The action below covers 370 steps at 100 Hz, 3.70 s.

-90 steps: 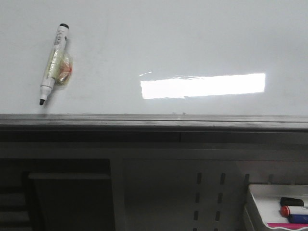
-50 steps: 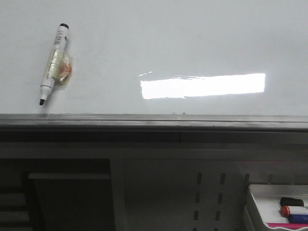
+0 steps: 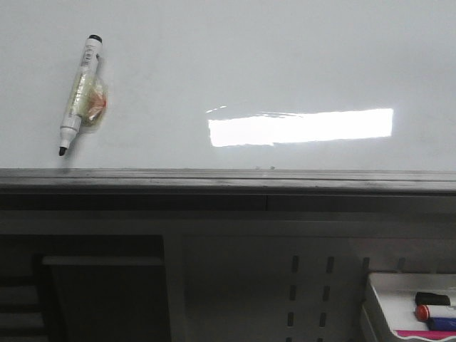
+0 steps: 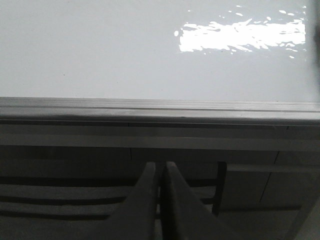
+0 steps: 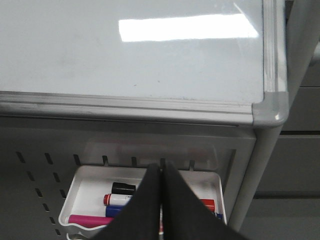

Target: Write number 4 on whiteboard

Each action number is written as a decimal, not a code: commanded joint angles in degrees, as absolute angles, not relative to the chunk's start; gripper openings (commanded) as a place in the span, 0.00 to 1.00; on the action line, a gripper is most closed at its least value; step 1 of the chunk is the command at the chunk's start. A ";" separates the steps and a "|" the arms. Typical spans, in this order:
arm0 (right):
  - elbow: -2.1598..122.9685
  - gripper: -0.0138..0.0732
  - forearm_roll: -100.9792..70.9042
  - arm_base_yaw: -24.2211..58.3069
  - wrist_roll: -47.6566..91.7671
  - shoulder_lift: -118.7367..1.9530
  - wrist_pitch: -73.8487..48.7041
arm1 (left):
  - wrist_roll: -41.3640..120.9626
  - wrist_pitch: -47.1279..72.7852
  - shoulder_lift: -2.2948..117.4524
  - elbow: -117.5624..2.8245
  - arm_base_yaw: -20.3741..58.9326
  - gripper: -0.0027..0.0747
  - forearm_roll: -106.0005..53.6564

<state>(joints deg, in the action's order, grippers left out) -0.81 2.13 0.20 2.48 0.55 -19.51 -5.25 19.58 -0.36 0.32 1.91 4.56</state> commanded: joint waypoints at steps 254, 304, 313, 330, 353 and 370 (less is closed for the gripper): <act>17.24 0.08 -15.99 0.11 5.64 -36.76 -14.06 | -8.88 -20.33 29.86 -10.11 15.16 0.56 10.09; 20.05 0.08 -15.99 8.38 9.72 -36.76 -15.79 | -8.88 -26.40 63.29 -21.96 27.38 0.54 5.08; 20.05 0.08 -15.99 9.94 9.72 -36.76 -15.67 | -8.88 -26.54 67.64 -24.72 27.38 0.54 5.07; 20.05 0.08 -15.99 10.80 9.72 -36.76 -15.67 | -8.88 -25.78 72.88 -27.83 27.38 0.54 4.54; 20.05 0.08 -15.99 10.80 9.72 -36.76 -15.67 | -8.88 -23.07 75.58 -28.09 26.85 0.48 1.49; 20.81 0.08 -15.99 10.89 10.07 -36.76 -16.63 | -8.61 -20.66 75.75 -28.09 26.85 0.01 2.32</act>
<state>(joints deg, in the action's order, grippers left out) 18.17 -15.65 10.65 9.04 -36.24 -19.61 -8.32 -19.29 76.48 -26.56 26.99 2.70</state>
